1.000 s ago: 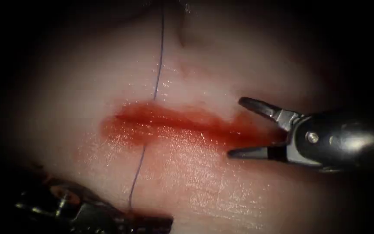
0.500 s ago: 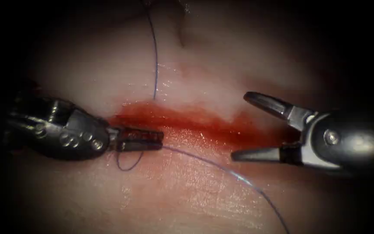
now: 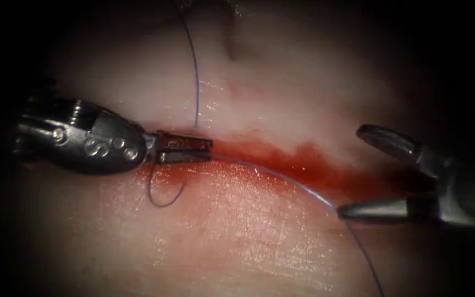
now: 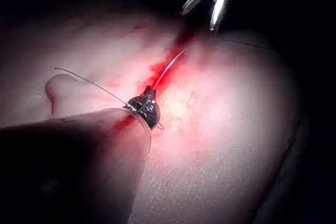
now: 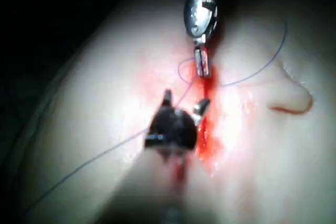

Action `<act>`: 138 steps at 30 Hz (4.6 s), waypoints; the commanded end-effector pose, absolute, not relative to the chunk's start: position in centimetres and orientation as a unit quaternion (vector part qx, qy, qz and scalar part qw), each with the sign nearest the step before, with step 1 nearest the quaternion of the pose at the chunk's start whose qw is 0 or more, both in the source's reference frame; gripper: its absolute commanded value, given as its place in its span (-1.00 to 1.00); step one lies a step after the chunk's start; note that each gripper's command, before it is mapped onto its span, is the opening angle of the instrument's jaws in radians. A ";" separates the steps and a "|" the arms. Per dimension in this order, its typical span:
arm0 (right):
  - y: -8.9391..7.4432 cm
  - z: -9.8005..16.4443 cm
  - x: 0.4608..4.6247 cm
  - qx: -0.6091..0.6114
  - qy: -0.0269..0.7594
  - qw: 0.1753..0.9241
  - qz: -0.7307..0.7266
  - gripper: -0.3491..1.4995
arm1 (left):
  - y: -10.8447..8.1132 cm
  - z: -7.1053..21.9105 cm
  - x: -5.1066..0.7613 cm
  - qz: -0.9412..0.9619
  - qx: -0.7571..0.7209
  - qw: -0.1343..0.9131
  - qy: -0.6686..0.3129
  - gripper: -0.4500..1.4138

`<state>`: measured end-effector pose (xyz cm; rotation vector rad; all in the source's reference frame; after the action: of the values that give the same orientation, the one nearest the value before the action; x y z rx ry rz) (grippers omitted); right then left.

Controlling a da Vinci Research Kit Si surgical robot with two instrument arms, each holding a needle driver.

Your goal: Wound Closure

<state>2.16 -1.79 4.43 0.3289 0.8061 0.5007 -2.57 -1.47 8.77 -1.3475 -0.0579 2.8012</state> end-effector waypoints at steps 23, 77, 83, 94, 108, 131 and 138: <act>-2.5 4.9 2.15 0.260 0.280 0.867 0.318 0.44 | -1.4 8.8 -2.48 0.899 -0.435 0.034 -0.016 -1.00; -2.1 6.3 3.75 0.129 0.618 0.774 0.055 0.31 | -2.0 8.5 -2.39 0.722 -0.676 -0.121 -0.085 -1.00; -2.2 6.2 3.89 0.123 0.631 0.765 0.028 0.26 | -2.0 8.5 -2.38 0.731 -0.667 -0.114 -0.086 -1.00; -2.2 5.9 4.03 0.110 0.646 0.755 0.023 -0.01 | -2.0 8.5 -2.37 0.739 -0.660 -0.103 -0.094 -1.00; -2.4 5.8 4.22 0.110 0.645 0.756 0.000 -1.00 | -2.0 8.5 -2.37 0.742 -0.655 -0.099 -0.099 -1.00; -2.1 6.0 4.06 0.134 0.578 0.802 0.064 -1.00 | -1.9 8.4 -2.36 0.811 -0.577 0.045 -0.083 0.80; -2.0 6.1 4.02 0.154 0.560 0.808 0.099 -1.00 | -1.9 8.2 -2.36 0.811 -0.575 0.054 -0.086 0.78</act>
<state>3.97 -1.98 6.04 0.3209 1.1998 0.2039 -2.31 -1.87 8.18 -1.7486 -0.2576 2.4677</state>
